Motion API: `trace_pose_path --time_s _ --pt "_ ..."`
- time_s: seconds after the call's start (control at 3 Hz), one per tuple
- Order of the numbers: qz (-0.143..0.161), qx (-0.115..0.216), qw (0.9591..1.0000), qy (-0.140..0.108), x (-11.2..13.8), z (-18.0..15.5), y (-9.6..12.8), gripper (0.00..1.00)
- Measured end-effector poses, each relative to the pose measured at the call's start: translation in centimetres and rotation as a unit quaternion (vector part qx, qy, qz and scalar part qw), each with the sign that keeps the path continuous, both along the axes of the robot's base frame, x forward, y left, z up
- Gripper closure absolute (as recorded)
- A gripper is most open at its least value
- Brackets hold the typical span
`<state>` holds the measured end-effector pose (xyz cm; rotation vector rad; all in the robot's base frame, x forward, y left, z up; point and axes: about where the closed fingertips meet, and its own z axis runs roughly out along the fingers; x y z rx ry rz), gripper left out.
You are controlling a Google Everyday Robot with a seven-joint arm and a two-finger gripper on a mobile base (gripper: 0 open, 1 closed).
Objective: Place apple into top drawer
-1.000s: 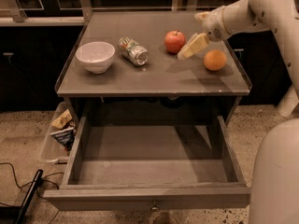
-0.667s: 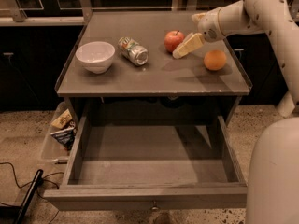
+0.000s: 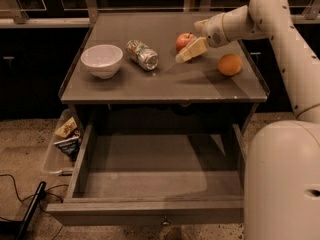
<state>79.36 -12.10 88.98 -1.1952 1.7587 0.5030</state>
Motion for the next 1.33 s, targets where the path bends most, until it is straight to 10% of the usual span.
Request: trace_pose_path --time_s 1.0,1.33 --pt "-0.027 -0.016 0.9994 0.016 2.4 -1.5 -1.4 0.00" --pt "-0.027 -0.016 0.9994 0.016 2.5 -1.5 -1.4 0.18"
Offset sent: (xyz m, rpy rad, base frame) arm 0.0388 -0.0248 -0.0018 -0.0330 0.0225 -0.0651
